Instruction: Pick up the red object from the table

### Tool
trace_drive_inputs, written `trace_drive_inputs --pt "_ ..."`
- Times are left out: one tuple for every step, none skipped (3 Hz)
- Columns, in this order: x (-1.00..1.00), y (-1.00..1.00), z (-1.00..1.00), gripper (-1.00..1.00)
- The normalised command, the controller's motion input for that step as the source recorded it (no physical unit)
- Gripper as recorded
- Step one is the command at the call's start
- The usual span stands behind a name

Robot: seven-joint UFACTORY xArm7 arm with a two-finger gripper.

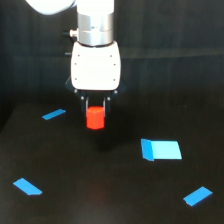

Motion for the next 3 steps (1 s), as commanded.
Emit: trace_drive_inputs --pt "-0.05 0.05 0.94 -0.99" --pt "-0.05 -0.06 0.94 -0.97" --pt "0.11 -0.08 0.62 -1.0"
